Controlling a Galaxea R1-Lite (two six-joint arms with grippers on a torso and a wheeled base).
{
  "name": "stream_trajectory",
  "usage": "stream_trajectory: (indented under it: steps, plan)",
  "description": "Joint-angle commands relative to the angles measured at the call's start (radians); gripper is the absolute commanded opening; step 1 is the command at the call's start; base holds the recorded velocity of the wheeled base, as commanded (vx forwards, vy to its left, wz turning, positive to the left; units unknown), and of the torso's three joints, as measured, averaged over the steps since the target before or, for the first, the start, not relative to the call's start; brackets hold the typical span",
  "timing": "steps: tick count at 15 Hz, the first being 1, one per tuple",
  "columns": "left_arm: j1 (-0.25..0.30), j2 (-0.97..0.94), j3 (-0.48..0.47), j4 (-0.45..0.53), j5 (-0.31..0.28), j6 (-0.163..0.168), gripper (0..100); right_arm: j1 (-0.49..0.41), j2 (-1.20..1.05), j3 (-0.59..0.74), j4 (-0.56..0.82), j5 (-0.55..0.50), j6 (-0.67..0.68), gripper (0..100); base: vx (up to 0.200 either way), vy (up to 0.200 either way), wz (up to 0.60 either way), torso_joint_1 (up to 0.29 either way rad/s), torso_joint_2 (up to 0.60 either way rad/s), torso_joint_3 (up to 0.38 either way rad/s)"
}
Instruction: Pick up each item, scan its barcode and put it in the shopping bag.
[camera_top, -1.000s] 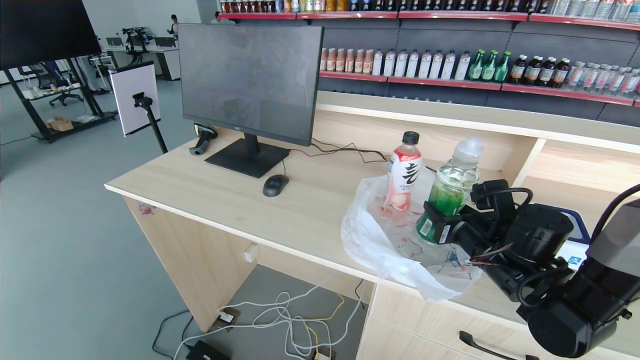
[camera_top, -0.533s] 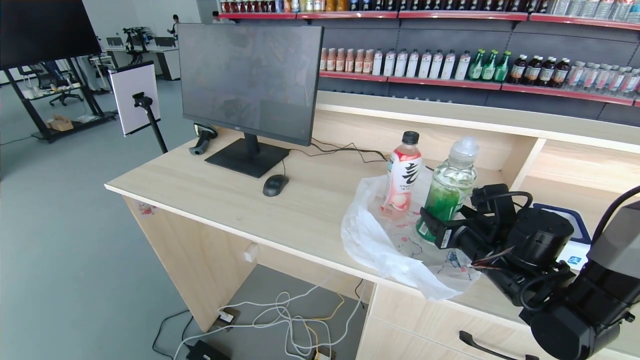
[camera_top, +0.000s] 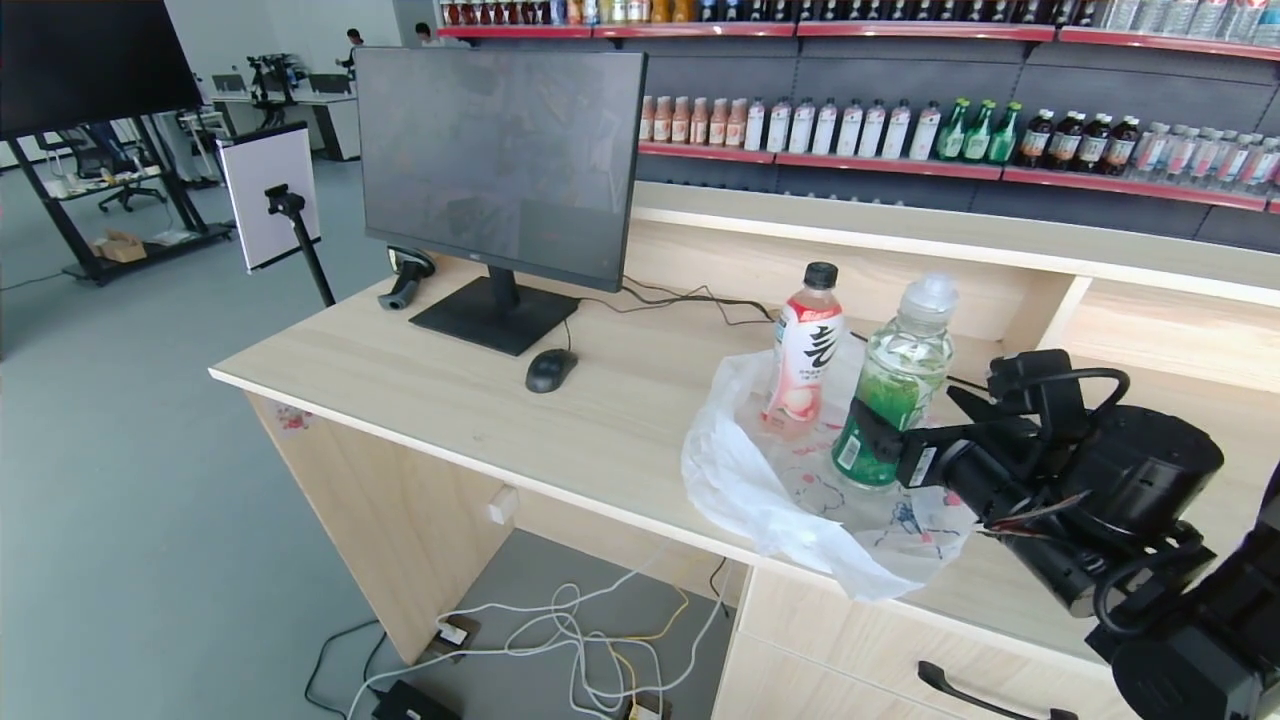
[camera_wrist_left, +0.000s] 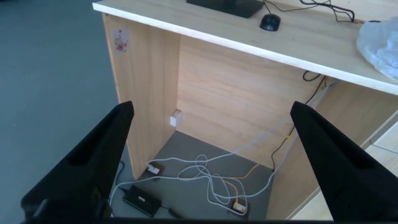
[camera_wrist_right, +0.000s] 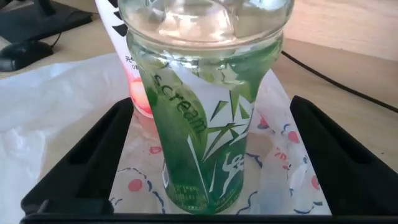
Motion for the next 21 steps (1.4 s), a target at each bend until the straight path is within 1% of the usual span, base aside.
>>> stream_trajectory:
  steps: [1,4,5,7,8,9,10,11,12,13,14,15,16,18,19,20,21]
  plan:
    - [0.0,0.001,0.0,0.0,0.001,0.0,100,0.002,-0.204,0.128,-0.001,0.001,-0.001,100,0.0,0.0,0.0,0.0,0.0,0.0]
    - [0.0,0.0,0.0,0.0,0.001,-0.001,100,0.002,-0.437,0.362,-0.001,0.001,-0.005,100,0.0,0.0,0.0,0.0,0.0,0.0]
    - [0.0,0.0,0.0,0.0,0.001,-0.001,100,0.002,-0.513,0.411,-0.001,-0.001,-0.005,100,0.0,0.0,0.0,0.0,0.0,0.0]
    - [0.0,0.0,0.0,0.0,0.001,0.0,100,0.002,-0.658,0.411,0.023,0.002,-0.001,100,0.0,0.0,0.0,0.0,0.0,0.0]
    - [0.0,0.001,0.0,0.0,0.001,0.0,100,0.004,-0.743,0.411,0.137,0.009,0.0,100,0.0,0.0,0.0,0.0,0.0,0.0]
    - [0.0,0.0,0.0,0.0,0.001,0.002,100,0.015,-0.845,0.411,0.311,0.013,0.0,100,0.0,0.0,0.0,0.0,0.0,0.0]
    - [0.0,0.0,0.0,0.0,0.001,0.002,100,0.015,-0.853,0.411,0.328,0.013,-0.001,100,0.0,0.0,0.0,0.0,0.0,0.0]
    - [0.0,0.0,0.0,0.0,0.001,0.002,100,0.056,-1.132,0.411,0.793,0.013,-0.021,100,0.0,0.0,0.0,0.0,0.0,0.0]
    - [0.0,0.0,0.0,0.0,0.001,0.002,100,0.099,-1.356,0.411,1.094,0.013,-0.058,100,0.0,0.0,0.0,0.0,0.0,0.0]
    - [0.0,0.0,0.0,0.0,0.001,0.002,100,0.143,-1.565,0.409,1.336,0.013,-0.089,100,0.0,0.0,0.0,0.0,0.0,0.0]
    - [0.0,0.0,0.0,0.0,0.001,0.002,100,0.177,-1.723,0.409,1.51,0.013,-0.101,100,0.0,0.0,0.0,0.0,0.0,0.0]
    - [0.0,0.001,0.0,0.0,0.001,0.0,100,0.173,-1.78,0.378,1.58,0.013,-0.089,100,0.0,0.0,0.0,0.0,0.0,0.0]
    - [0.0,0.0,0.0,0.0,0.001,0.0,100,0.157,-1.789,0.381,1.577,0.015,-0.047,100,0.0,0.0,0.0,0.0,0.0,0.0]
    - [0.0,0.001,0.0,0.0,0.001,0.0,100,0.157,-1.817,0.386,1.575,0.032,0.038,100,0.0,0.0,0.0,0.0,0.0,0.0]
    - [0.0,0.0,0.0,0.0,0.001,0.0,100,0.11,-1.807,0.394,1.572,0.03,0.081,100,0.0,0.0,0.0,0.0,0.0,0.0]
    - [0.0,0.0,0.0,0.0,0.001,0.002,100,-0.001,-1.755,0.397,1.569,0.028,0.086,100,0.0,0.0,0.0,0.0,0.0,0.0]
    - [0.0,0.0,0.0,0.0,0.001,0.002,100,-0.15,-1.712,0.397,1.568,0.03,0.077,100,0.0,0.0,0.0,0.0,0.0,0.0]
